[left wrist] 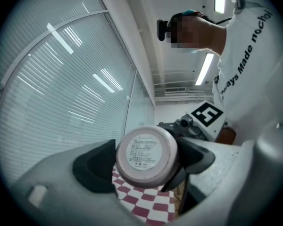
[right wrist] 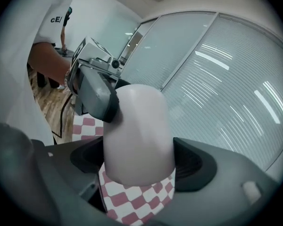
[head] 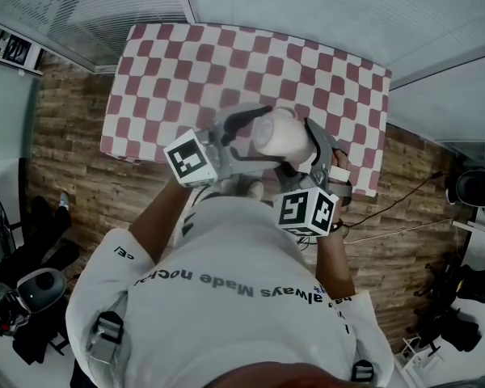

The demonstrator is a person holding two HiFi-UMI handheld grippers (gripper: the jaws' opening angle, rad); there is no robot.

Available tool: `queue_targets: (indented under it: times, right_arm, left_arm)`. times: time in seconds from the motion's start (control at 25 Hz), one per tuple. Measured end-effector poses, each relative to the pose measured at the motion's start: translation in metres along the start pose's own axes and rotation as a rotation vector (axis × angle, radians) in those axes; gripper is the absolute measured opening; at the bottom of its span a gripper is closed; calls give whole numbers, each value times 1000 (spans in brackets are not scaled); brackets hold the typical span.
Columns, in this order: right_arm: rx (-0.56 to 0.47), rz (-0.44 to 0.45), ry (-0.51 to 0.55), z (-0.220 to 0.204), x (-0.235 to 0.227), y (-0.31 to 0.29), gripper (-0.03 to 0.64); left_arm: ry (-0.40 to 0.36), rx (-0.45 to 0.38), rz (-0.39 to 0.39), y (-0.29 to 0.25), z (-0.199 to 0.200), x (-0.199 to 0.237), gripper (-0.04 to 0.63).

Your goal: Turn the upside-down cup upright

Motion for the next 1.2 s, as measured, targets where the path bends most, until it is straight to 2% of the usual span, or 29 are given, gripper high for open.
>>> queue_targets:
  times: [0.28,0.76,0.92,1.2]
  right_arm:
    - [-153,68,-322,-20,6,-3,431]
    - [-340,154,-632,-39,22,-16,430]
    - [-348,191,-683,-49,31,-24,428]
    - [-303,224,-667,-59,44,-42,428]
  left_arm:
    - [-30,17,1,-7,5,-4,407]
    - [-101,116,0,-15,11,-10,403]
    - [-145,170,-9,-18,6,-12,402]
    - [-178,254,-28,-15,-15,-7,400]
Point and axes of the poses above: the fingertips, and each gripper's own axes: y backward along the fingers, x to its left, z out of its top, the point moved 10 cm from there along y, backward along the fingers, and after that the axes turned 5 degrees about -z, right-handed, at the moved point
